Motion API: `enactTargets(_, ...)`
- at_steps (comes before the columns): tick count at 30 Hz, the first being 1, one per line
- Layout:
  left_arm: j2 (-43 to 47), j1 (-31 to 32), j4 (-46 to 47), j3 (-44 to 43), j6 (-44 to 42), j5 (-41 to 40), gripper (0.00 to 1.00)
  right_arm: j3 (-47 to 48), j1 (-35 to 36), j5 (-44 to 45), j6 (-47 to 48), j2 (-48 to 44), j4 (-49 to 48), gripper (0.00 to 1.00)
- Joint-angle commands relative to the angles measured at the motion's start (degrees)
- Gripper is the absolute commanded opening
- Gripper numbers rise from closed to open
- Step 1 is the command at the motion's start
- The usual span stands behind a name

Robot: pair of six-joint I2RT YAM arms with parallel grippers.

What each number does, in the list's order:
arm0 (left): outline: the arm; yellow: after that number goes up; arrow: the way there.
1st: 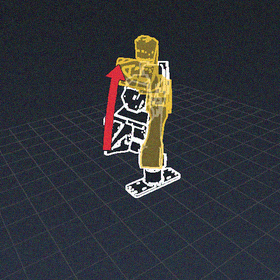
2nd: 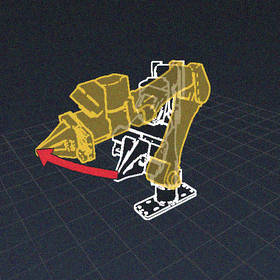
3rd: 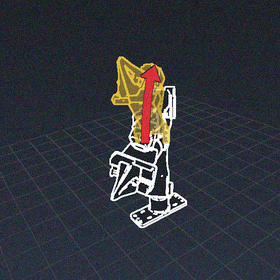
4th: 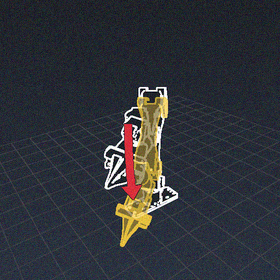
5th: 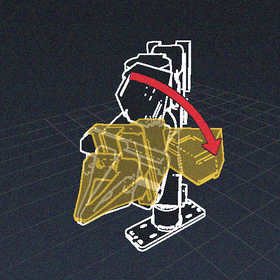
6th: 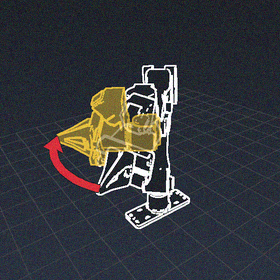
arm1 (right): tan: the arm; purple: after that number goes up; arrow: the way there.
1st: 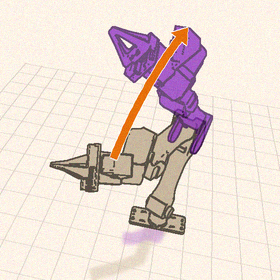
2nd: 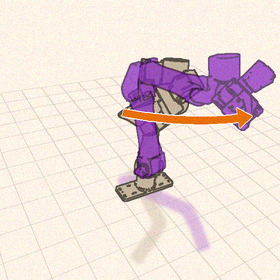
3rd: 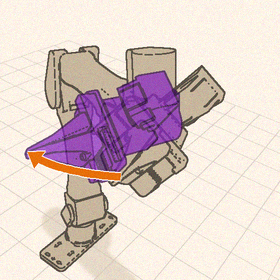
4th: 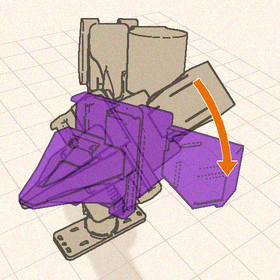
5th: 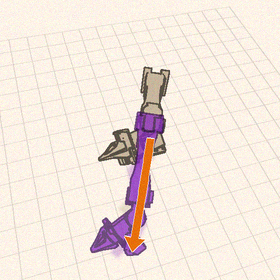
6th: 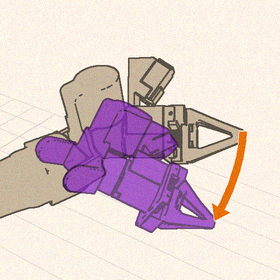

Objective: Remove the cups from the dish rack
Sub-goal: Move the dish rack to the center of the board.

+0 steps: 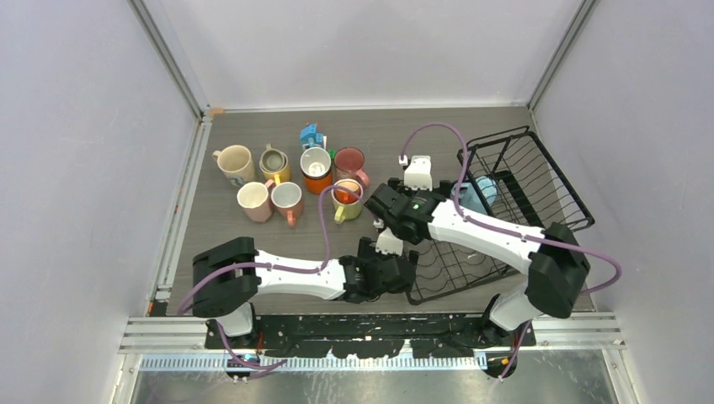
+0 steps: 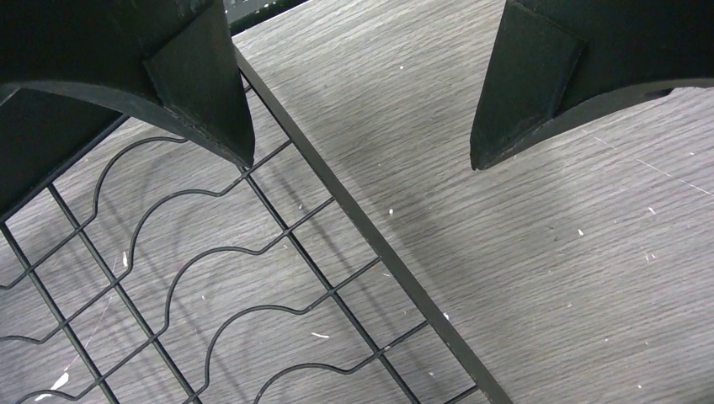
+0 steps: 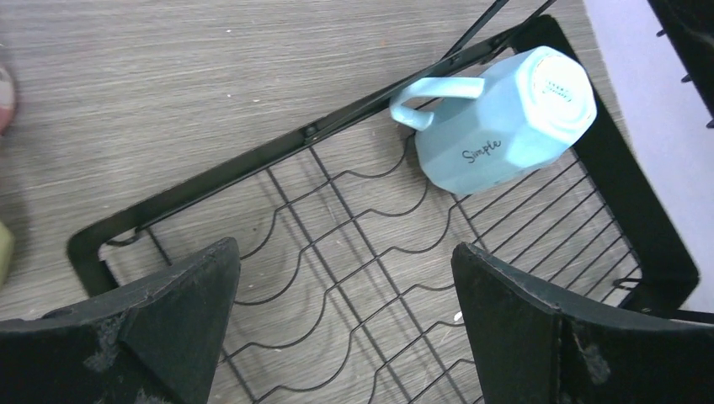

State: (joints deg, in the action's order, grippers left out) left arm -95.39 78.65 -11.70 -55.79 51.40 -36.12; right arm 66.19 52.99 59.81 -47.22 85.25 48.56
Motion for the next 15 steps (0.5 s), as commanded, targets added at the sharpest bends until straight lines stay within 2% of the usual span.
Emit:
enactTargets(1,4.22,0.58,-4.74,0.1,-5.55,-0.58,1.0,4.77,-1.35,6.96,-0.82,2.35,3.48,1.0)
enactTargets(10,8.43,0.18,-2.37,-1.05,-8.76,1.4,1.0,8.04,-4.7,9.1,0.96,9.1,10.41,1.0)
enactTargets(15,10.39,0.13,-1.17,0.0,-9.2,2.17,1.0,7.01,-5.79,10.34,2.1,9.82,11.66,1.0)
